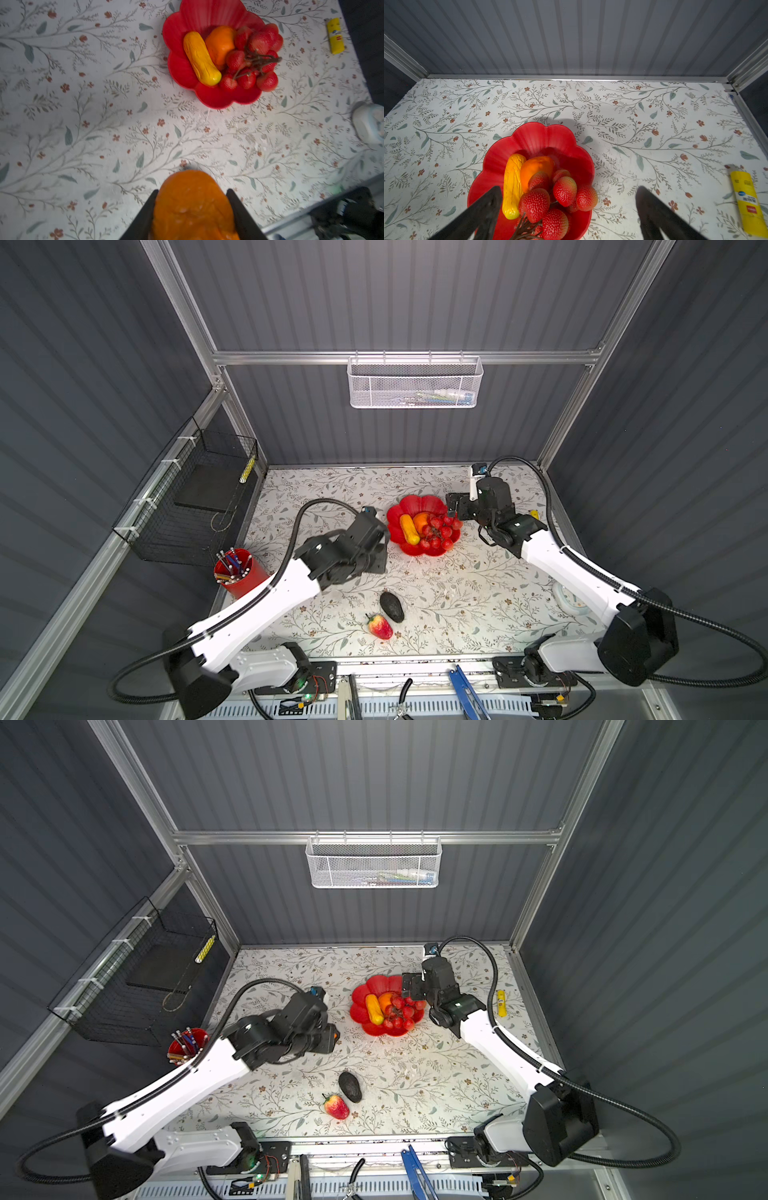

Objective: Place and organize the fake fruits in the fruit bowl
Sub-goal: 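Grasp the small tangerine with the left gripper and lift it toward the bowl, then drop the tangerine into the bowl with the left gripper and withdraw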

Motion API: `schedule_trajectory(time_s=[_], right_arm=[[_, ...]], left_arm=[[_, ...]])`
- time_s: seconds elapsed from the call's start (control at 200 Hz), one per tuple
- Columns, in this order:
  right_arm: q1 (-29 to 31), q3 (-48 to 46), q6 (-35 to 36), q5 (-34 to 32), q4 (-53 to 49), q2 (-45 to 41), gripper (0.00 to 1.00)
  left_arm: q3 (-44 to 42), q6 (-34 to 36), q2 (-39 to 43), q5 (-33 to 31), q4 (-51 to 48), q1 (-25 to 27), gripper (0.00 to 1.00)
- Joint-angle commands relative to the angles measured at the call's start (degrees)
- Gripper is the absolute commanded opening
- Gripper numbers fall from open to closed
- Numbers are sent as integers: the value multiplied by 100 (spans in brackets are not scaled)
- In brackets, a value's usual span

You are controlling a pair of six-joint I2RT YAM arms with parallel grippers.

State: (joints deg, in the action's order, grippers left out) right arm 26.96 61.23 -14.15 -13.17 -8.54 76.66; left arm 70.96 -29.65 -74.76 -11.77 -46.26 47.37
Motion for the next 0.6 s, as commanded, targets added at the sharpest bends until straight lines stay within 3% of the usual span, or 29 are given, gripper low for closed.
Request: schedule_trajectory(time_s=[0.0, 0.3, 0.595], right_arm=[[-56, -216, -121, 81, -153, -427, 99], [-152, -800, -305, 128, -454, -1130, 99], [-229, -832, -233, 95, -569, -1215, 99]], left_arm=[[657, 1301, -949, 537, 1049, -318, 41], [2805, 1967, -3622, 1061, 1589, -1054, 42], [3372, 1888, -5019, 815, 2819, -1066, 43]])
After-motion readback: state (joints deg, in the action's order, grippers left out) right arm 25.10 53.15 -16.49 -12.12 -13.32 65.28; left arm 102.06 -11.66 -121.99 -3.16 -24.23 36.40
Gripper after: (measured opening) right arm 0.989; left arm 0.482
